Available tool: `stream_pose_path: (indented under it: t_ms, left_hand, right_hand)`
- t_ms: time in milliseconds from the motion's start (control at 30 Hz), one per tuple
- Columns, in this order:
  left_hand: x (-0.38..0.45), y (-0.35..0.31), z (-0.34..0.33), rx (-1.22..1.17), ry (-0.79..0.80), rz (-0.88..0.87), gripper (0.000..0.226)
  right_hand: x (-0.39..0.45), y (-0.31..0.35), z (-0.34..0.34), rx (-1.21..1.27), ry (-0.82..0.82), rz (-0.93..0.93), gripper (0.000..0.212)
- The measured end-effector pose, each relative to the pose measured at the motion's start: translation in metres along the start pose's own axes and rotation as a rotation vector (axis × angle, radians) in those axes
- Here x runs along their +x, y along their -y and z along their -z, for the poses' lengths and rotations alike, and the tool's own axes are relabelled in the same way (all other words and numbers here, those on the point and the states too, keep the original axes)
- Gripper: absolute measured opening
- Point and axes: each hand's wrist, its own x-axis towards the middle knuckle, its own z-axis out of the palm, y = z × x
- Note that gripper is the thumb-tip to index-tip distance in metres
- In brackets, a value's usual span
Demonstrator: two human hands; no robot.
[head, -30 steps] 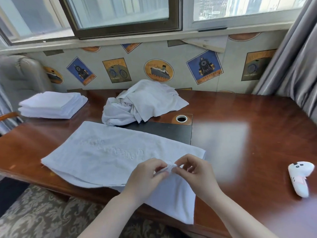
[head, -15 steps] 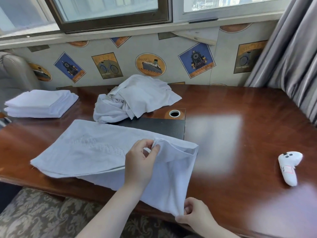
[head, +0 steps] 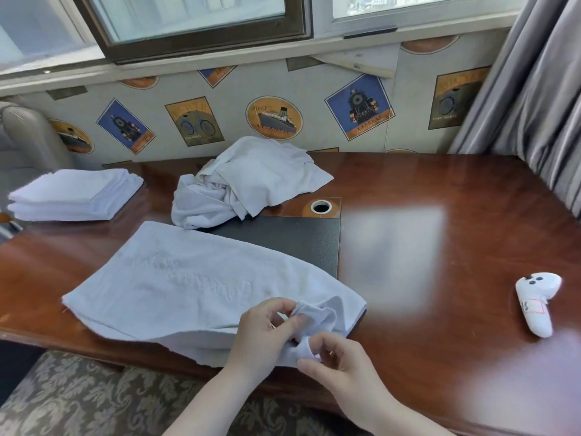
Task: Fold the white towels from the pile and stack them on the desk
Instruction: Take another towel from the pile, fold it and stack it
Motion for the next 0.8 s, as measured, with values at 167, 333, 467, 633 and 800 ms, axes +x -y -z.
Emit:
stream_pose_path:
  t_ms: [167, 333, 467, 633, 800]
  left_hand:
    - [-0.005, 0.001, 0.004, 0.062, 0.020, -0.043, 0.007]
    - [-0.003, -0.002, 0.015, 0.357, 0.084, -0.295, 0.006]
    - [-0.002, -0.009, 0.021, 0.483, 0.130, -0.465, 0.010]
    - [-0.006, -0.006, 0.029, 0.318, 0.269, -0.324, 0.014]
    - [-0.001, -0.003, 0.041, 0.287, 0.249, -0.223, 0.019]
  right_hand:
    - [0.007, 0.009, -0.006, 0.322, -0.021, -0.099, 0.008]
    - [0.007, 0.011, -0.006, 0.365, -0.077, -0.122, 0.008]
    - [0.006, 0.013, -0.007, 0.407, -0.110, -0.133, 0.009]
    - [0.005, 0.012, -0.008, 0.428, -0.149, -0.114, 0.006]
    - [0.014, 0.018, -0.009, 0.357, -0.066, -0.101, 0.005]
